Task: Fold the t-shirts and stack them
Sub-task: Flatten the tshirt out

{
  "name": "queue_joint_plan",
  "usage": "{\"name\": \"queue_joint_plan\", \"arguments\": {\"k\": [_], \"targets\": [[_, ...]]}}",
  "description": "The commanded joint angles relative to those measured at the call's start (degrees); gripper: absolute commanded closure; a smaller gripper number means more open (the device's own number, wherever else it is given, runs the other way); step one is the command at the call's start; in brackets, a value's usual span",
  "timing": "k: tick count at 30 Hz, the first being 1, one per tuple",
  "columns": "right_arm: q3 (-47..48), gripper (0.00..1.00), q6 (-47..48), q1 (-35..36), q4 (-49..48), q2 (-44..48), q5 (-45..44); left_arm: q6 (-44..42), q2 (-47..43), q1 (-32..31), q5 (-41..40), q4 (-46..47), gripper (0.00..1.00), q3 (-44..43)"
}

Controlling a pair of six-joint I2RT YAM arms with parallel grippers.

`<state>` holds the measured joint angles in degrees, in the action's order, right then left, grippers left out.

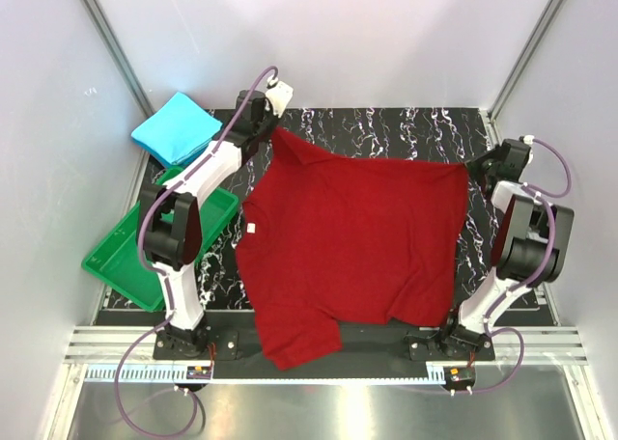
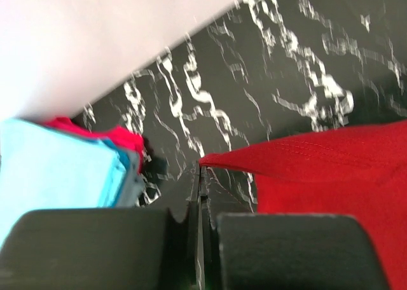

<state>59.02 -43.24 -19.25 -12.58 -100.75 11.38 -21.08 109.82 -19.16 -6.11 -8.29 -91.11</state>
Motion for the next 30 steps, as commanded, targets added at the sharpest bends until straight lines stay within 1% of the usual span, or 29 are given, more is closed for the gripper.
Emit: {"name": "queue_joint_plan", "arguments": {"k": [1, 3, 6, 7, 10, 13, 15, 17, 19, 22, 24, 28, 30], "targets": [[6.53, 1.0, 2.02, -0.27, -5.44, -4.35, 3.73, -0.1, 1.36, 0.35, -1.27, 6.36, 1.0, -5.56], [10.48, 1.0, 2.72, -0.18, -3.95, -6.38, 4.0, -0.63, 3.11, 0.7, -1.97, 6.19, 1.0, -6.71], [15.67, 1.0, 3.25, -0.18, -2.19, -9.9, 4.53, -0.1, 6.36, 1.49, -2.5, 4.87, 1.0, -11.01], [17.68, 1.0, 3.25, -0.18, -1.93, -11.56, 4.53, 0.07, 7.33, 1.84, -2.59, 3.39, 1.0, -13.72], [21.2, 1.0, 3.95, -0.27, -0.34, -14.63, 5.49, 1.57, 11.2, 2.63, -1.19, 0.74, 1.0, -18.91], [23.58, 1.0, 5.44, -0.18, 0.8, -16.75, 6.55, 2.27, 14.36, 3.16, -0.66, 0.3, 1.0, -22.16], [26.4, 1.0, 7.63, -0.18, 3.43, -18.51, 6.38, 2.27, 15.33, 3.34, -0.22, 0.21, 1.0, -22.97], [28.86, 1.0, 8.87, -0.18, 5.8, -20.01, 6.55, 2.53, 15.34, 3.34, 1.8, 0.38, 1.0, -22.97], [30.09, 1.0, 10.19, -0.27, 6.16, -20.97, 7.69, 3.5, 15.07, 3.16, 2.5, 0.38, 1.0, -22.54], [30.8, 1.0, 11.07, -0.27, 6.95, -21.42, 8.31, 4.82, 13.58, 3.16, 1.98, 0.04, 1.0, -20.87], [30.27, 1.0, 11.6, -0.18, 7.65, -20.89, 7.61, 6.57, 11.66, 2.99, 1.98, -0.58, 1.0, -19.46], [28.0, 1.0, 13.18, -0.18, 10.91, -17.74, 3.92, 8.68, 8.58, 2.02, 1.98, -4.7, 1.0, -15.69], [27.11, 1.0, 14.32, -0.18, 11.43, -16.94, 3.92, 10.35, 6.65, 1.67, 2.15, -5.76, 1.0, -13.49]]}}
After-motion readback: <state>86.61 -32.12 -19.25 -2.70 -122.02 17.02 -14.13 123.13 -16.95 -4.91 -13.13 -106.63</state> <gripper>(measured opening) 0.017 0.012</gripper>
